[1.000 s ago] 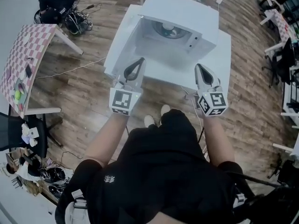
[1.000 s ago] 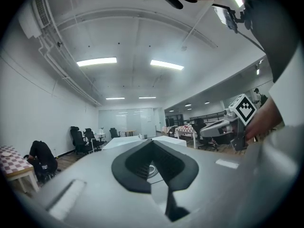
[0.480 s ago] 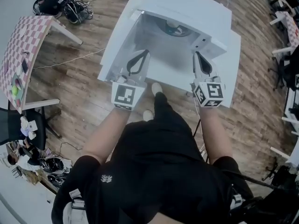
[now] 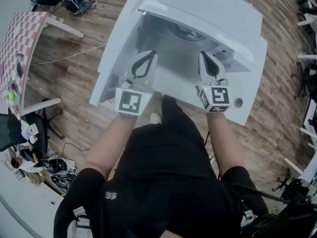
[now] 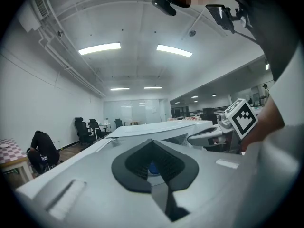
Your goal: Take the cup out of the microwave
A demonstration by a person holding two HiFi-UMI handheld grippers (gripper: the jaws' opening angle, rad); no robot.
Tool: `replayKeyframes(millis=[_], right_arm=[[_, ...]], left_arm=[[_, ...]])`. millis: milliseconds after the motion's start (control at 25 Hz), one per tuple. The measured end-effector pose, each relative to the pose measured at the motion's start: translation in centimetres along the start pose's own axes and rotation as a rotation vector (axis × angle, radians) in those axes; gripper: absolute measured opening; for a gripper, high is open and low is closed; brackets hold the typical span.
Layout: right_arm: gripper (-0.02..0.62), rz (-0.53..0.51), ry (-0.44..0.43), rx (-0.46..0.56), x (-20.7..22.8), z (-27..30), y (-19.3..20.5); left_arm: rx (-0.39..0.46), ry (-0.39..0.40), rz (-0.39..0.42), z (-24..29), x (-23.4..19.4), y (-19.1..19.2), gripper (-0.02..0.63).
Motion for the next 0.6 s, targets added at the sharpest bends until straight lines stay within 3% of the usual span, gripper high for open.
replayKeyframes(millis=[400,520,600], right_arm=[[0.022,-0.018,-0.018,-0.003,1.5,7.1,3.7],[0.091,-0.027,-0.002,-0.004,1.8,8.6,4.5],[0.179,-0.029,-0.001,-0.008,1.6,9.8,4.8]], left_arm=[[-0.044,-0.033,-0.013,4.4,-3.0,4.4,0.003],[-0.067,-0.013,-0.006,5.3,-3.0,5.3,0.003],[-0.076,-0.007,-0.012,5.7,-3.3,5.8,0.003]])
Point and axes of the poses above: the fingertips, and each gripper's own axes: z forward along the fingers, x to its right, y out of its underside, the point moved 3 cm from there along -z, backward along the fingers, and after that the axes turned 10 degrees about y, right-handed, at the moved point
